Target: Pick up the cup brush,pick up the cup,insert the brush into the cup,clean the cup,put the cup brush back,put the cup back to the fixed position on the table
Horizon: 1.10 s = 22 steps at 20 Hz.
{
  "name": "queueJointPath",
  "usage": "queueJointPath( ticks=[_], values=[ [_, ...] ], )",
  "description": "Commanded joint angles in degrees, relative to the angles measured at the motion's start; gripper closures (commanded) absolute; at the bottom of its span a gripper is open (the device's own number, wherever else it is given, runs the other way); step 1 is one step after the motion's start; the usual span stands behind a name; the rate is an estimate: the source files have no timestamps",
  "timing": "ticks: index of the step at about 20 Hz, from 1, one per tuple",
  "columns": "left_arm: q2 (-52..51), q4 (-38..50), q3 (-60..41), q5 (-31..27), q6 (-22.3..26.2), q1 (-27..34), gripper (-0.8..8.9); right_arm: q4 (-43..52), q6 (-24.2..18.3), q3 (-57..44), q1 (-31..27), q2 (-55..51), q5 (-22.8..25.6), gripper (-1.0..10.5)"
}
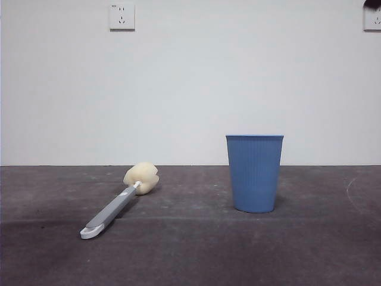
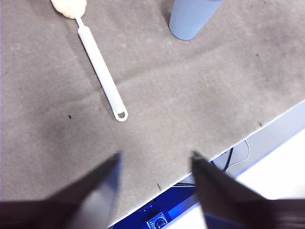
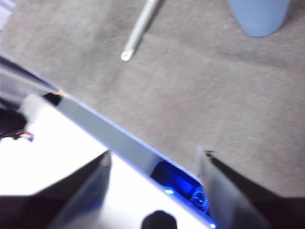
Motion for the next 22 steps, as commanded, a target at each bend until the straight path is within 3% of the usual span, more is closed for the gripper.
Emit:
queueJointPath(
  ticks=[1, 19, 22],
  values=[
    [-0.07, 0.24, -0.5, 0.11, 0.85, -0.07, 8.22, -0.48, -0.11, 1.22, 0.22, -0.09, -2.91, 9.6],
    [-0.07, 0.28, -0.5, 1.31, 0.85, -0.07, 8.17, -0.5, -0.09, 1.46, 0.24, -0.09, -3.48, 9.4],
    [-0.07, 0.13, -0.5, -2.1, 1.11, 0.0, 8.17, -0.5, -0.09, 1.46, 0.24, -0.09, -3.48, 9.4]
  ],
)
